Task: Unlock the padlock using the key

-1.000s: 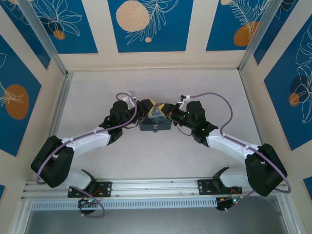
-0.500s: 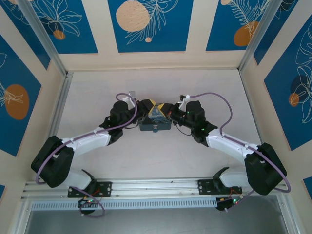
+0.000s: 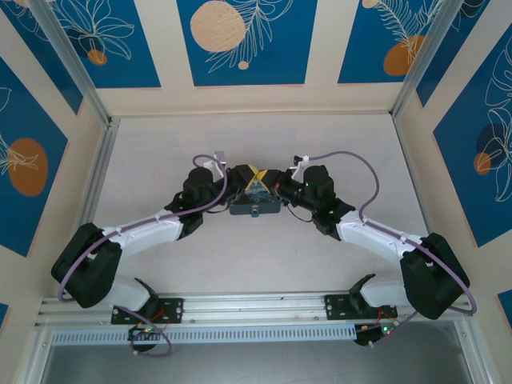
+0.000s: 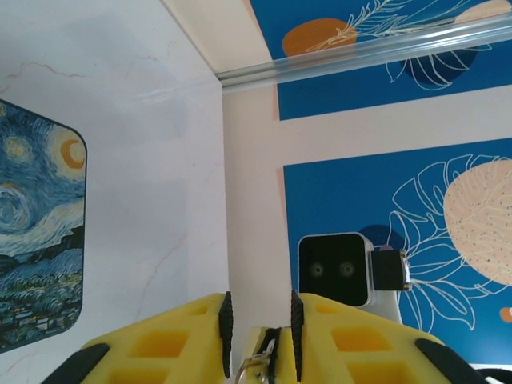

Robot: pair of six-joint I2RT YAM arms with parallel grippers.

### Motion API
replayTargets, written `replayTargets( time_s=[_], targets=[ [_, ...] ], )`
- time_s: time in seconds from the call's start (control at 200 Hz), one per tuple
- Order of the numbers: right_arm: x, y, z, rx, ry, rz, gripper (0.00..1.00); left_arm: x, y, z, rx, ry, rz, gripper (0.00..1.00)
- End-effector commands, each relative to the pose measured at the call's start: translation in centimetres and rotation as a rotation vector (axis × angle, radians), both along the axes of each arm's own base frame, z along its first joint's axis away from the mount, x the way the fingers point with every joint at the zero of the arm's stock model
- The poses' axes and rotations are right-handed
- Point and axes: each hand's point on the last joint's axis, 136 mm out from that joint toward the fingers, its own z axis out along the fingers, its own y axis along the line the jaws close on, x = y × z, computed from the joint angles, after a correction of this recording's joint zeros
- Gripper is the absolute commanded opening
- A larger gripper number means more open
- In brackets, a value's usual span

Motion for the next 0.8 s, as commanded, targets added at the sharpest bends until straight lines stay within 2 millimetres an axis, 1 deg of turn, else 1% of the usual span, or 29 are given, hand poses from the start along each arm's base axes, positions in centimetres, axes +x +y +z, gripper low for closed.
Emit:
replayTargets(
  time_s=[0.0,0.16,0.24,0.415,0.52,0.61,0.795],
  targets=[
    [0.3,0.1,1.9,0.026,-0.043,-0.013,0.0,-0.5,0.1,-0.5,0.01,0.004,0.002,0.25],
    [0.3,0.2,1.5,0.024,-0.033,-0.013,0.0,-0.5,0.1,-0.3,0.002,-0.004,0.001,0.18],
    [0.3,0.2,1.3,0.021,-0.029,-0.013,0.0,-0.5,0.1,-0.3,0.001,-0.005,0.003,0.17],
    [0.2,0.1,1.1,0.021,-0.022,-0.013,0.0,-0.3,0.2,-0.1,-0.001,-0.01,0.013,0.17],
    [0.0,-0.1,0.8,0.018,-0.016,-0.016,0.0,-0.2,0.4,-0.2,0.004,-0.005,0.025,0.22],
    [0.0,-0.2,0.7,0.017,-0.014,-0.019,0.0,-0.1,0.3,-0.2,0.003,-0.006,0.029,0.23],
    [-0.1,-0.2,0.5,0.013,-0.009,-0.018,0.0,0.0,0.3,0.0,-0.003,-0.01,0.031,0.17]
  ],
)
